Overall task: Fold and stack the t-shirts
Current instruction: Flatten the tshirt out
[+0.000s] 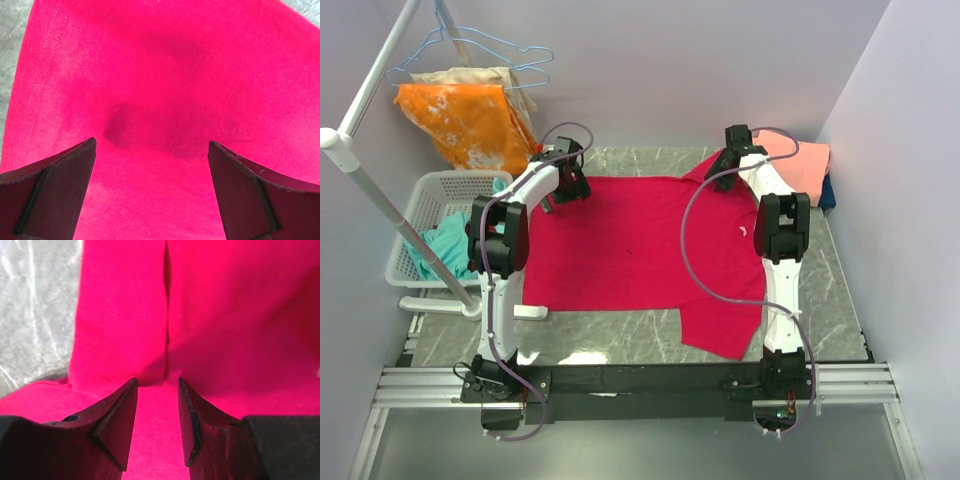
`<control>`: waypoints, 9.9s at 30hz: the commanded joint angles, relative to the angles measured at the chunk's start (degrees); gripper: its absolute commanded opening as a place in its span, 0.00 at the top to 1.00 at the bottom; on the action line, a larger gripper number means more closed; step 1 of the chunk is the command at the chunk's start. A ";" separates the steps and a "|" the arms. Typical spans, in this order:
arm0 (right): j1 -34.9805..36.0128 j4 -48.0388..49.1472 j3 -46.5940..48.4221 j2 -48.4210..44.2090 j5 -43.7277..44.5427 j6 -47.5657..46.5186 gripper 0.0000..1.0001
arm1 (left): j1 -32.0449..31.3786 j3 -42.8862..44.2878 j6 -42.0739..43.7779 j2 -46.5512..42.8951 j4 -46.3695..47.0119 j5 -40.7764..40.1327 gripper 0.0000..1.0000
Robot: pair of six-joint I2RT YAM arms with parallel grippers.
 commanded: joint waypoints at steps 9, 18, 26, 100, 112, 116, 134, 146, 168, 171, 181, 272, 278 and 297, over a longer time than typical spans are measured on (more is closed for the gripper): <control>-0.23 2.65 0.62 0.93 -1.74 3.06 0.62 | -0.33 0.38 0.96 -3.11 -1.35 -2.11 0.00; -0.23 4.94 1.50 1.64 -4.20 5.78 1.00 | -0.24 0.55 1.84 -3.46 -2.32 -3.43 0.01; -0.31 6.44 -0.70 -0.65 -3.86 6.32 1.00 | -0.24 0.46 2.55 -3.55 -2.50 -3.61 0.01; -0.40 0.28 2.37 2.60 -1.57 4.65 0.73 | -0.15 2.57 2.28 -1.62 -3.29 -3.17 0.00; -0.40 -0.24 -1.41 -0.03 2.74 4.12 0.68 | -0.15 1.78 2.11 -1.88 -3.02 -2.99 0.01; -0.23 -1.91 1.48 1.98 1.51 4.20 0.68 | -0.15 1.95 2.11 -1.97 -2.93 -2.90 0.01; -0.31 11.69 -5.35 -0.29 -9.47 8.68 1.00 | -0.15 1.87 2.28 -2.23 -3.55 -3.43 0.01; -0.23 19.00 -8.52 -7.76 -9.57 11.94 1.00 | -0.15 0.99 2.11 -2.76 -3.46 -3.69 0.00; -0.23 56.37 -3.67 6.66 -36.73 33.66 0.55 | -0.15 1.78 2.46 -2.32 -4.17 -3.25 0.00; -0.23 49.55 -6.06 1.21 -33.92 24.71 0.52 | -0.15 1.52 2.46 -2.23 -3.81 -3.08 0.01; -0.40 35.70 -17.83 -15.04 -24.25 4.04 0.51 | -0.15 -1.99 3.16 -3.98 -1.53 -3.70 0.01; -1.19 -15.45 1.75 -4.35 8.90 -5.99 0.49 | -0.86 -0.87 -2.90 1.36 -4.34 -2.55 0.01; -1.46 -16.94 3.69 -1.88 10.47 -6.52 0.49 | 0.11 0.37 -2.46 3.39 -3.99 -3.87 0.01; -2.60 -16.77 4.22 -0.47 11.00 -1.07 0.48 | 1.61 12.68 5.01 11.65 -3.11 -5.36 0.01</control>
